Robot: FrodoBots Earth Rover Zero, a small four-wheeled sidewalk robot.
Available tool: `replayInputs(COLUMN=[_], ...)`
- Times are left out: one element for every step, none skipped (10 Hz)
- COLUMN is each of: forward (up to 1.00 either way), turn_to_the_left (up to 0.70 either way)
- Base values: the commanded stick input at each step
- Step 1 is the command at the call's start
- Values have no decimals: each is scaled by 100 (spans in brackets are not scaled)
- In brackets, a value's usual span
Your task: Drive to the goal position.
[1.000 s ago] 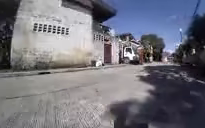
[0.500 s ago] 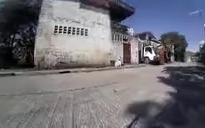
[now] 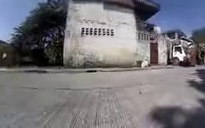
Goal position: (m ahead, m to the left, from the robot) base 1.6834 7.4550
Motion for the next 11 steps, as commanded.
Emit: replayInputs(forward=[0,0,0,0,0,0,0,0,0,0,0], turn_to_the_left=[79,79,79,79,79,79,79,79,79,79,78])
